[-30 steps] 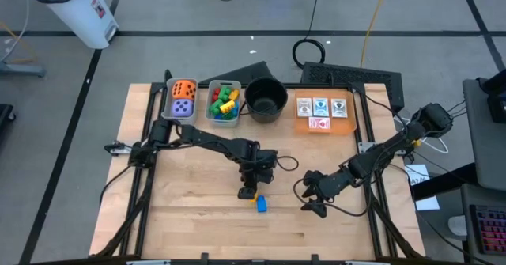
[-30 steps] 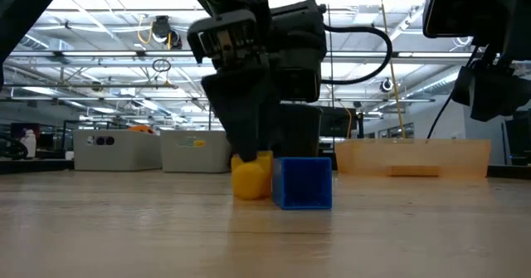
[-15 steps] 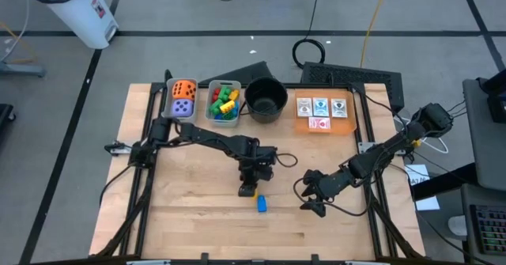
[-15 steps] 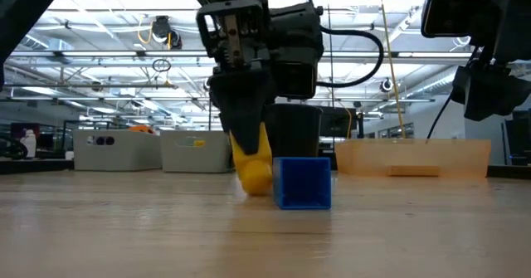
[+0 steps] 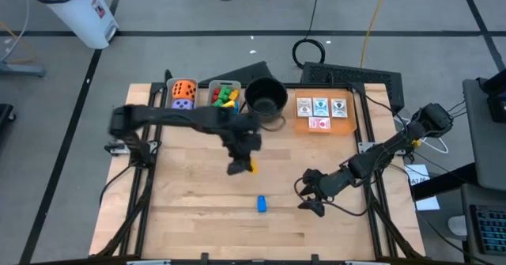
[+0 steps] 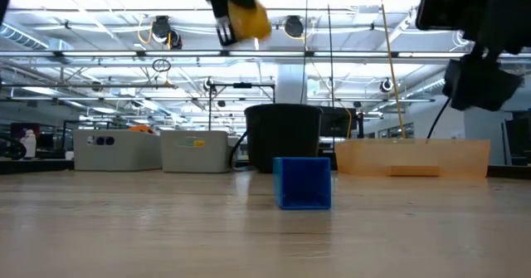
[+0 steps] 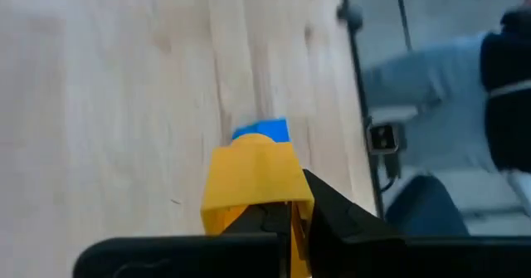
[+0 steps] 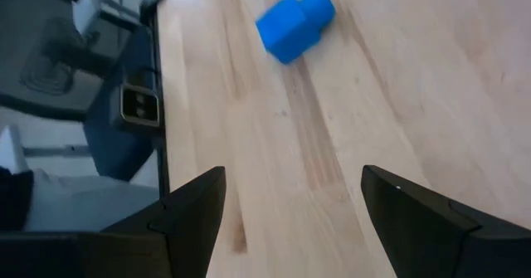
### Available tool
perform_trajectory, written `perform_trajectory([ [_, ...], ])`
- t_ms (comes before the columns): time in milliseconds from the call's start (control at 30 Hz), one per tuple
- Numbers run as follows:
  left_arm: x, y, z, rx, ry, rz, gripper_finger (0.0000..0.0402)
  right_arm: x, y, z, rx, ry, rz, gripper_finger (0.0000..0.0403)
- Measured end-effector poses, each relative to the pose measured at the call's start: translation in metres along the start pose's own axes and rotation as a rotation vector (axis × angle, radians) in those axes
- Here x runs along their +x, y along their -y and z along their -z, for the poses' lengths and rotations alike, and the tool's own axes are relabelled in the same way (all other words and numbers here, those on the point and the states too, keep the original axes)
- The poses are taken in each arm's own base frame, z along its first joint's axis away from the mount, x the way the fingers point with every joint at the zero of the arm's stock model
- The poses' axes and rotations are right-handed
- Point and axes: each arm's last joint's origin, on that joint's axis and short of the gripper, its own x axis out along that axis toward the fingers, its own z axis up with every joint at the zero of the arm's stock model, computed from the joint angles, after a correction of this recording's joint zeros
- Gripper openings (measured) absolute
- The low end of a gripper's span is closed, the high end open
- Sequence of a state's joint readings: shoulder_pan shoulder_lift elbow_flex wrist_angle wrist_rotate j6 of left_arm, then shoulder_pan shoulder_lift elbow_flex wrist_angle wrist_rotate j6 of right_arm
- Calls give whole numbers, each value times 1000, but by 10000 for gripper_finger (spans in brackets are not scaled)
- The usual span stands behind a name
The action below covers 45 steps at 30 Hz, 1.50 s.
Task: Pick & Place Toys
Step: Put the yellow game piece into the right gray bin
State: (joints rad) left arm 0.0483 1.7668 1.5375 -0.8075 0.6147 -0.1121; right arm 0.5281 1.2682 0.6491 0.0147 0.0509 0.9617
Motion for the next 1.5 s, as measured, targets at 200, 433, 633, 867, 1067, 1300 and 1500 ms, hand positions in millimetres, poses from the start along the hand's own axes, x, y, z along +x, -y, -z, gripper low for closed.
perform_trajectory([
  [200, -81, 58, 14, 67, 248, -166, 9, -1, -5, -12, -14, 123, -54, 274],
  [433, -135, 101, 41, 80, 469, -326, 5, -4, -7, -35, 10, 272, -141, 274],
  [633, -133, 121, 46, 114, 519, -370, 8, -20, -18, -68, 32, 626, -296, 274],
  [867, -100, 135, 17, 245, 642, -313, 12, -42, -13, -102, 281, 786, -574, 274],
  [1067, -63, 126, -6, 305, 670, -358, 10, -51, -14, -112, 404, 851, -766, 274],
  [1300, -39, 112, -20, 299, 674, -384, 5, -48, -14, -113, 444, 842, -803, 274],
  [1500, -38, 112, -23, 337, 690, -394, 6, -46, -12, -112, 459, 827, -778, 274],
])
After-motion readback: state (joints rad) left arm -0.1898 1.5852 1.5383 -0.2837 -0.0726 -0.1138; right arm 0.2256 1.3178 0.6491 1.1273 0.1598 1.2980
